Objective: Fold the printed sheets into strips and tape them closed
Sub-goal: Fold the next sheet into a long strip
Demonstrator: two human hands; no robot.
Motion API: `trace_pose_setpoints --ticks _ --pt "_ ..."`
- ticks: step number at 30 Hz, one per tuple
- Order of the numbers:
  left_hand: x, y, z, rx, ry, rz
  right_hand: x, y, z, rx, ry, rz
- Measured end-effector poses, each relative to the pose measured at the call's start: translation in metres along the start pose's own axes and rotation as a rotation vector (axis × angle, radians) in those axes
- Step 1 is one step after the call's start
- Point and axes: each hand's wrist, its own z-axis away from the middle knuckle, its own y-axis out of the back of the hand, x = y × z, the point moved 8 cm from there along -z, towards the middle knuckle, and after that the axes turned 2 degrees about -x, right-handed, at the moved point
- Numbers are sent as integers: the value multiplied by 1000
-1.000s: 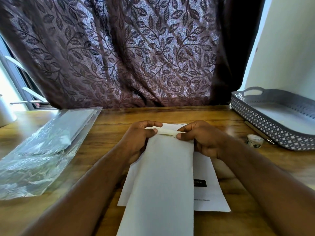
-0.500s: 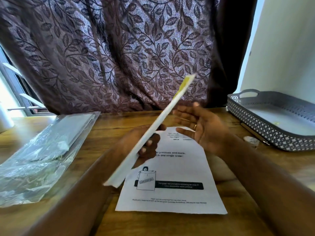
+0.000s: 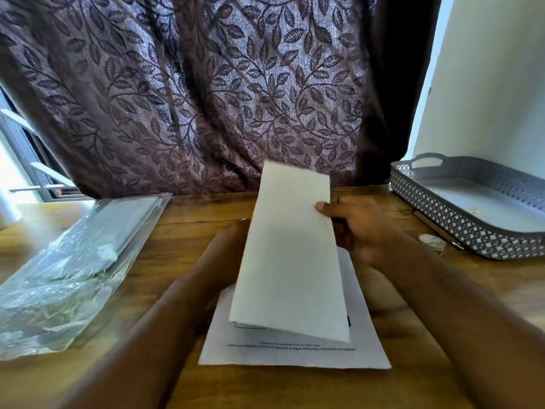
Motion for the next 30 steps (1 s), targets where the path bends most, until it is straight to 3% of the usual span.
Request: trace_pose_setpoints --ticks 4,8,15,20,26,30 --pt "-14 -2 -1 -66 -67 -240 22 10 -2 56 -139 181" --pt "-39 -10 -6 -61 -22 -256 31 15 -2 105 -161 406" --pt "-45 -19 -10 -69 -2 -300 6 14 -8 249 103 1123" --pt "-45 -19 -12 -16 -3 -302 6 11 -9 306 205 1246" --pt "-19 -4 -7 206 -89 -274 -4 13 -7 306 263 1312" --pt "15 -22 -6 150 -224 -287 -25 42 13 391 273 1306"
